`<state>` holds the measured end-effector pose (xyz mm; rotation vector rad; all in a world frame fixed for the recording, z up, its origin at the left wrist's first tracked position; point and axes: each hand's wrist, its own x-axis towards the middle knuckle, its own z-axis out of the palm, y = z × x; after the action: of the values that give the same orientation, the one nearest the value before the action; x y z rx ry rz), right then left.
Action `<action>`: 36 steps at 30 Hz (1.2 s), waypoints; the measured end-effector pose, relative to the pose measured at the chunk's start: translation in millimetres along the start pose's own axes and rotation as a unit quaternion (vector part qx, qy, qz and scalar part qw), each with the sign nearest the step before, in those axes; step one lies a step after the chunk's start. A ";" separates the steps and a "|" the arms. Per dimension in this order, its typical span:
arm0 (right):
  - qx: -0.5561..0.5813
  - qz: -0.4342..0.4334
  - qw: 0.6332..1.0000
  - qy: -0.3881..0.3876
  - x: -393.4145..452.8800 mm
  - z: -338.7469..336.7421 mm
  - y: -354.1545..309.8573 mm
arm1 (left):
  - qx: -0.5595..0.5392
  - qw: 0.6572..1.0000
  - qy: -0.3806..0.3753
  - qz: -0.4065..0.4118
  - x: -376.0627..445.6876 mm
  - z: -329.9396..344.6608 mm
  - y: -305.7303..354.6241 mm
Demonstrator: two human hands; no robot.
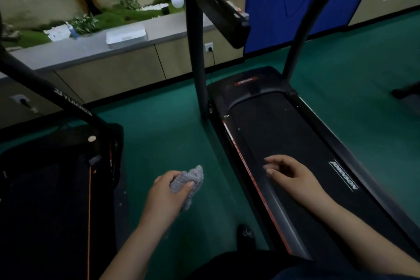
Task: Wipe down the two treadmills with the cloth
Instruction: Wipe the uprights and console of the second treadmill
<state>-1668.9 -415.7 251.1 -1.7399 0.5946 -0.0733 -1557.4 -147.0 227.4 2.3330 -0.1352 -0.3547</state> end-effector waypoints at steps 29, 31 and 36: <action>0.046 -0.154 0.984 0.078 286.6 -20.7 -158.9 | -0.170 0.929 0.106 0.310 343.2 -45.0 222.1; 0.031 -0.148 0.985 0.081 285.6 -21.6 -162.5 | -0.151 0.897 0.129 0.395 342.3 -37.4 233.6; 0.046 -0.150 0.986 0.055 286.9 -25.3 -175.0 | -0.160 0.872 0.052 0.460 309.3 12.6 244.2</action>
<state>-1368.6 -536.9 344.4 -1.7321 0.3976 -0.4049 -1263.4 -390.6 325.7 1.7055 -1.0060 0.2188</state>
